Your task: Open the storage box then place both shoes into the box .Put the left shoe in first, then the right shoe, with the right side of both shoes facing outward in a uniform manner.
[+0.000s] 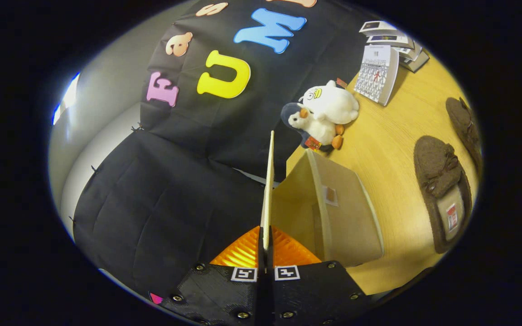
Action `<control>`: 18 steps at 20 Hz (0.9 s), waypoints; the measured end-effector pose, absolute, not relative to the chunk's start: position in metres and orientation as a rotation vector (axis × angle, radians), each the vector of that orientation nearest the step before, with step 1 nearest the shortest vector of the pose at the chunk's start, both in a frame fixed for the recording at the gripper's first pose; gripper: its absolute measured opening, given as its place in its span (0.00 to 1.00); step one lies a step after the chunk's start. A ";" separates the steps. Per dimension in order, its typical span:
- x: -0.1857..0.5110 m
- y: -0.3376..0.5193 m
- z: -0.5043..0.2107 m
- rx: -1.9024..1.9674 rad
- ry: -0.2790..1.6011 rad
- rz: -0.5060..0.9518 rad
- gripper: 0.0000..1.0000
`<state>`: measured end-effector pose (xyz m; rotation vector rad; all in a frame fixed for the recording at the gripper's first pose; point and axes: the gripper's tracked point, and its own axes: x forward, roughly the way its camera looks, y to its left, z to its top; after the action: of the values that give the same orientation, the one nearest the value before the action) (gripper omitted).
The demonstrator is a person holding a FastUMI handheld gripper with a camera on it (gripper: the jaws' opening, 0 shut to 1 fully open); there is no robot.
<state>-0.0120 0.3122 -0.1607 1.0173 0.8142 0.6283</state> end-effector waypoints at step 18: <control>-0.028 0.455 -0.084 0.884 0.723 0.744 0.03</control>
<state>-0.0282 0.4547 -0.0841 0.8842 0.7232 0.7445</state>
